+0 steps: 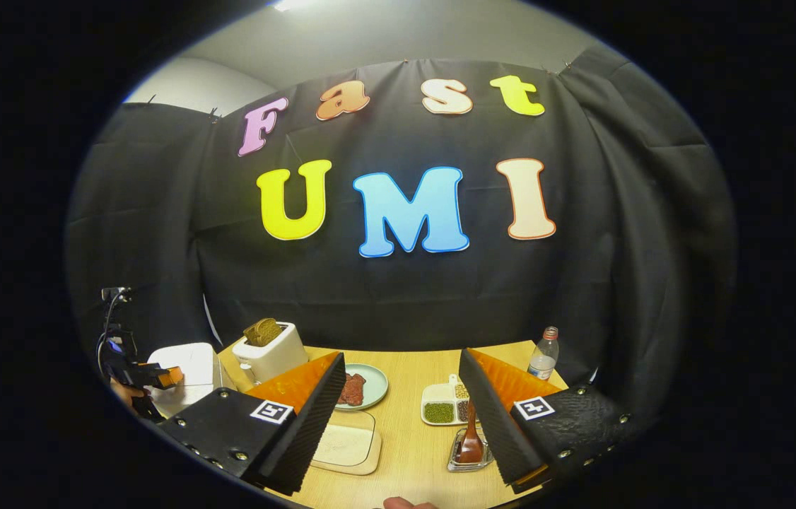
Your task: Close the left gripper, press the button to open the rice cooker; take a wooden spoon from the chopstick holder with the right hand, scoop a spoonful of rice and pour it into the rice cooker, then put the wooden spoon back into the chopstick holder.
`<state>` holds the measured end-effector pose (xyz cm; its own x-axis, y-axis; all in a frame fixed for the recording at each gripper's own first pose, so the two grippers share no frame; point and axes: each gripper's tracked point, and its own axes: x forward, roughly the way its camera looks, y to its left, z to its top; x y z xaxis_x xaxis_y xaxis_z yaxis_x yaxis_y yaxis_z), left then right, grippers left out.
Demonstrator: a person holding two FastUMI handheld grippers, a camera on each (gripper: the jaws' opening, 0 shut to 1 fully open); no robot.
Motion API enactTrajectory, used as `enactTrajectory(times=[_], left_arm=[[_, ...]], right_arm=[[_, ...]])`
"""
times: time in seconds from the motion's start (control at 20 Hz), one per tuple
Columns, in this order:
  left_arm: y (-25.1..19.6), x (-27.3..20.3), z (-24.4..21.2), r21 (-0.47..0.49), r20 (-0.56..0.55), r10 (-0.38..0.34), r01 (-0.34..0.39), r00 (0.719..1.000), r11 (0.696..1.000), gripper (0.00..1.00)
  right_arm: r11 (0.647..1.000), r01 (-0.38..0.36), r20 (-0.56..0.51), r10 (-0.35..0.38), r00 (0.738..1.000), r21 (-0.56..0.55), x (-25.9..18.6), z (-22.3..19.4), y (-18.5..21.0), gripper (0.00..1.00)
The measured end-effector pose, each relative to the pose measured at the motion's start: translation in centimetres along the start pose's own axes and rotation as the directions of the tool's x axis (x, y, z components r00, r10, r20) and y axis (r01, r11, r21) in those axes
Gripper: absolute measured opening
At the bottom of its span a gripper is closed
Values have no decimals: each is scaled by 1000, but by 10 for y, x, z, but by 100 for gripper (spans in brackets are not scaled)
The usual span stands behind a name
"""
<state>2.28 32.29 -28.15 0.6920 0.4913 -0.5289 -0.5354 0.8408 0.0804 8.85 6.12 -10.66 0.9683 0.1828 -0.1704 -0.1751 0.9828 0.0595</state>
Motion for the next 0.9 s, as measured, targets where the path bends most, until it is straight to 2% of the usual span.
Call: enactTrajectory(times=[0.05, 0.1, 0.35, 0.55, 0.7, 0.9], left_arm=[[-2, 0, -1, 5, -19, -7, 7, 1000, 1000, 95], [-2, 0, -2, 13, -27, -13, 13, 1000, 1000, 99], [2, -17, 11, 32, -12, -69, 69, 998, 997, 98], [2, -52, 68, -22, 143, -83, 87, 986, 996, 96], [-24, -104, 127, 7, 283, -154, 158, 947, 987, 96], [-74, -183, 182, 92, 427, -278, 264, 861, 960, 96]], right_arm=[[1000, 0, 1, 0, 1000, 4, 0, -1, 1, 98], [1000, -1, 0, 1, 1000, 9, -1, -1, 2, 98], [1000, -16, 22, 16, 1000, 23, -10, 5, 15, 98], [1000, -9, 79, 10, 997, -12, -23, 27, 18, 98], [1000, 26, 113, -25, 993, 0, -36, 48, 18, 98], [997, 68, 164, -70, 984, 20, -59, 77, 21, 98]])
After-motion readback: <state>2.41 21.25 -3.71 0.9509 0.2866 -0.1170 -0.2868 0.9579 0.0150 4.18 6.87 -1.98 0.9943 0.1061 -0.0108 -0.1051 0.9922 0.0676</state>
